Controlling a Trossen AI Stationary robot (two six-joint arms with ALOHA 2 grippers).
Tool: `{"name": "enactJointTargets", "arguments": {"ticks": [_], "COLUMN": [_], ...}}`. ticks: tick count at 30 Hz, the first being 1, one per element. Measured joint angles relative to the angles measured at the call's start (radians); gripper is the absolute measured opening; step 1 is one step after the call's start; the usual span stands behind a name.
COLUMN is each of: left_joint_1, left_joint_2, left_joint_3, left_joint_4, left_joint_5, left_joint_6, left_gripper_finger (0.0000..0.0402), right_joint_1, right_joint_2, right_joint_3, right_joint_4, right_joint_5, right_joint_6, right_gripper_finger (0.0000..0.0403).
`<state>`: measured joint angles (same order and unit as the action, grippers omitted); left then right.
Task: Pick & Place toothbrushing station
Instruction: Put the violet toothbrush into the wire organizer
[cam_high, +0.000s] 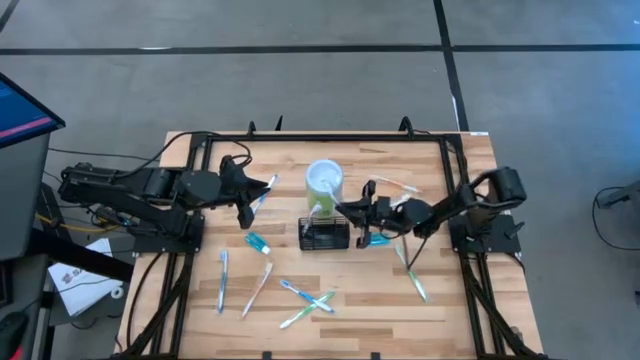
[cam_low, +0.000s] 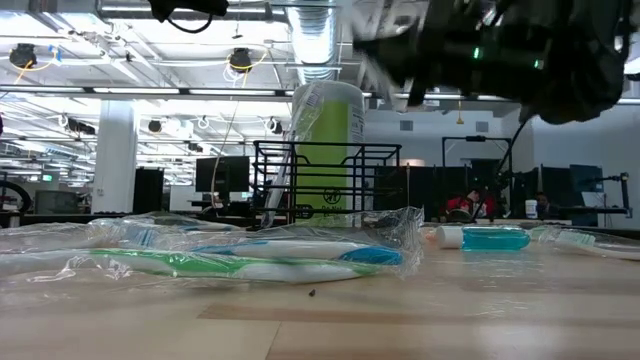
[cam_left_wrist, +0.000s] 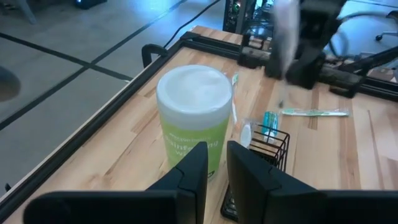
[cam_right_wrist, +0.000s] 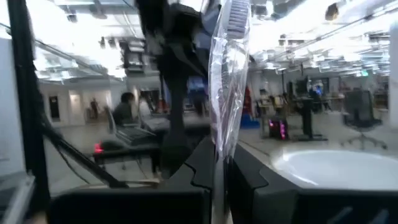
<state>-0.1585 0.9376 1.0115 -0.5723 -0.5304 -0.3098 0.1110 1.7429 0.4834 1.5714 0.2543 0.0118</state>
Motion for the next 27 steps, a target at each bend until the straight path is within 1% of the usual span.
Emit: {"name": "enactJointTargets", "arguments": {"ticks": [11,22,27], "left_joint_1": [0.000,0.000,0.000], "left_joint_2": [0.000,0.000,0.000], "left_joint_3": [0.001,0.001,0.001], "left_joint_4": [0.016,0.021,0.023], "left_joint_5": [0.000,0.000,0.000], "left_joint_6": [0.022,0.022,0.021], "left_gripper_finger": [0.0053,0.0053,0.0053], "right_joint_1": [0.032,0.054,0.052], "right_joint_2": [0.084,0.098,0.159], "right_joint_3": [-0.002,0.000,0.009], "right_joint_4": [-0.003,-0.001,0.000], "right_joint_5": [0.024,0.032,0.035], "right_joint_6": [0.029,0.041,0.075], "right_gripper_finger": [0.0011,0.0011,0.0011]}}
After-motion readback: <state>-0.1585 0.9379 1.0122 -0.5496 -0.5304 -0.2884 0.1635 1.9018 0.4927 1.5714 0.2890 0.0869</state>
